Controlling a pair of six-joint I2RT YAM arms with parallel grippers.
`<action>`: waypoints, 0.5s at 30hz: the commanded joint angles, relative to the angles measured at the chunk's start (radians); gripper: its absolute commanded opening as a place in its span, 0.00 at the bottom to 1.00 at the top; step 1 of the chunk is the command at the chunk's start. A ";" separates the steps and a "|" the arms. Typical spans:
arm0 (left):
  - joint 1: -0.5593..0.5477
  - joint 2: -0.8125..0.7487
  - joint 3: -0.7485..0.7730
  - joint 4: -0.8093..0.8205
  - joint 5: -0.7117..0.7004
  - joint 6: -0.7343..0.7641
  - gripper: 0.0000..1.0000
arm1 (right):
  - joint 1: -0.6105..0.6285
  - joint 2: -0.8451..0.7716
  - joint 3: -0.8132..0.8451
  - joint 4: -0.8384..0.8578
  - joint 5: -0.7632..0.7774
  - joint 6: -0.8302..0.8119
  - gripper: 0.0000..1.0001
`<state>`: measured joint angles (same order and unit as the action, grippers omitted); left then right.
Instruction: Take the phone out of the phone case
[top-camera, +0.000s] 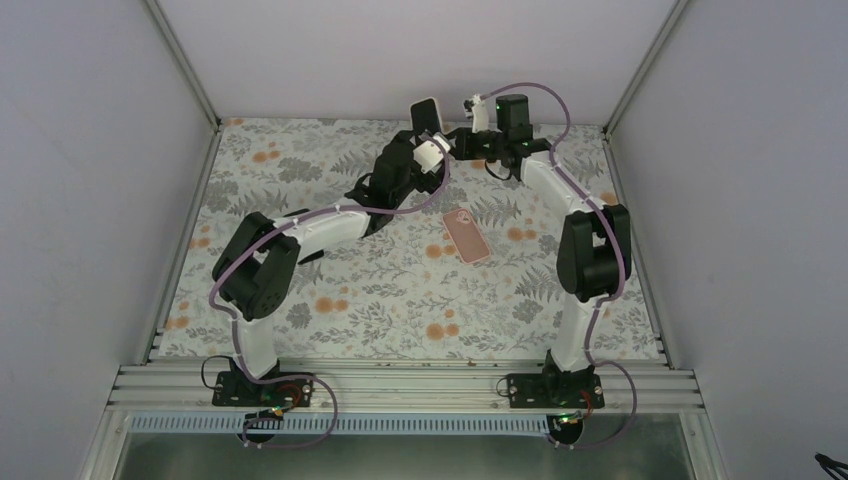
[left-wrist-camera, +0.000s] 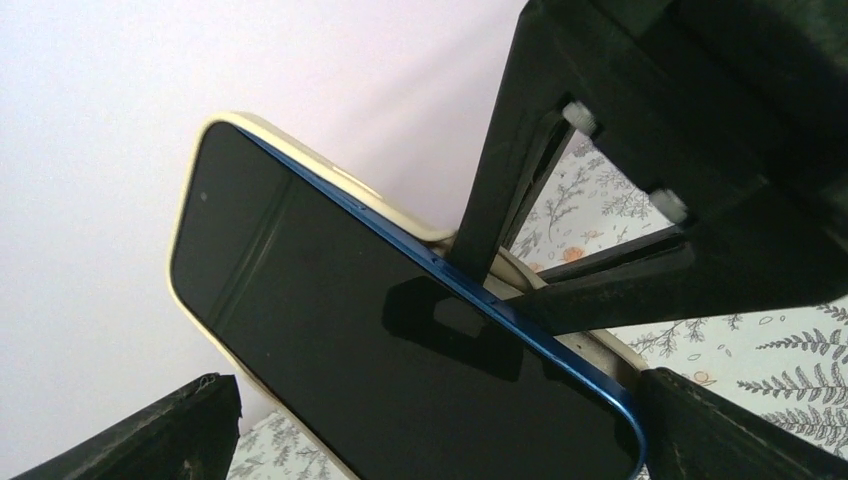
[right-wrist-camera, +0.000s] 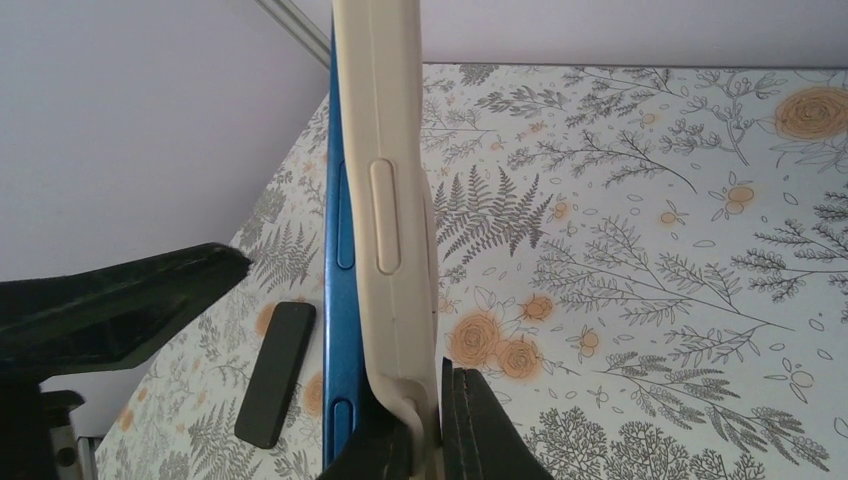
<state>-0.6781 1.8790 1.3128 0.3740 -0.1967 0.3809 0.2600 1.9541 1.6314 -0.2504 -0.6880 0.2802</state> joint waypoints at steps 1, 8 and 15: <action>0.009 0.043 0.040 0.016 -0.060 0.016 0.96 | -0.009 -0.086 -0.014 0.066 -0.052 0.013 0.03; 0.035 0.021 0.002 0.066 -0.106 0.016 0.93 | -0.011 -0.114 -0.036 0.065 -0.053 0.010 0.04; 0.103 0.015 0.013 0.063 -0.114 0.021 0.77 | -0.013 -0.132 -0.059 0.062 -0.063 0.007 0.03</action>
<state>-0.6697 1.9060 1.3273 0.4141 -0.1814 0.3824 0.2539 1.9118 1.5875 -0.1928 -0.6651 0.2817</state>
